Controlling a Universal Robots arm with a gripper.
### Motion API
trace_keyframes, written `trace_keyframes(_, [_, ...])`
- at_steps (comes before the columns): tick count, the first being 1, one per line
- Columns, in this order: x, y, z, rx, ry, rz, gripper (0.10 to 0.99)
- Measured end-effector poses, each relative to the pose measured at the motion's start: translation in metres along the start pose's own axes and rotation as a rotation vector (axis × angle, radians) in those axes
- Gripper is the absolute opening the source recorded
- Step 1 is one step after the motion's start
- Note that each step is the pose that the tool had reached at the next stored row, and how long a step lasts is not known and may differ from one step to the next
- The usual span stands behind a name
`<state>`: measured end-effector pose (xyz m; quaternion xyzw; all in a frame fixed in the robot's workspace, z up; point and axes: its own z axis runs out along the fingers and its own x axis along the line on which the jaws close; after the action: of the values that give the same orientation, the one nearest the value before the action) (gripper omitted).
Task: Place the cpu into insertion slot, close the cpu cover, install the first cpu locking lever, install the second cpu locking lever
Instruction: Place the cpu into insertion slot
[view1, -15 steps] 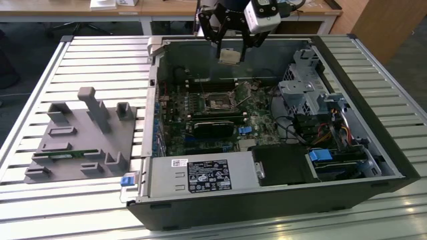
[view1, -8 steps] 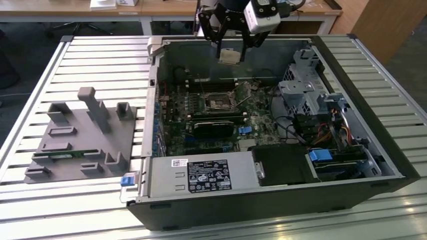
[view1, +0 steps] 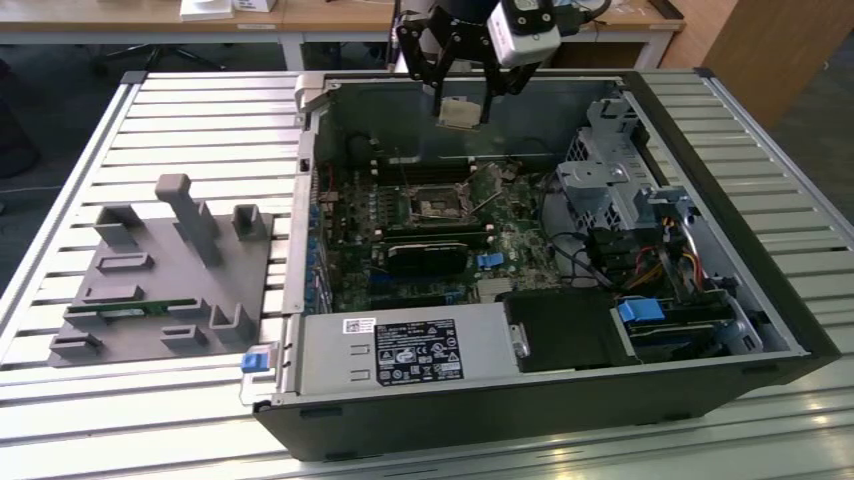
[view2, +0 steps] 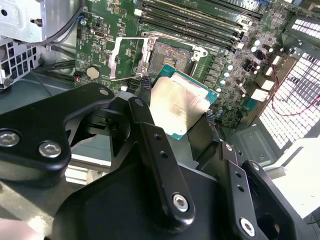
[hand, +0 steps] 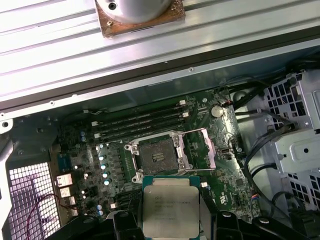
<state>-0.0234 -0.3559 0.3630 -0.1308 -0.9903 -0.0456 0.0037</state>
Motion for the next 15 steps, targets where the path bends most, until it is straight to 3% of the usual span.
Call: trace_keyframes(15, [0.0, 0.0, 0.0, 0.0, -0.001, 0.011, 0.541])
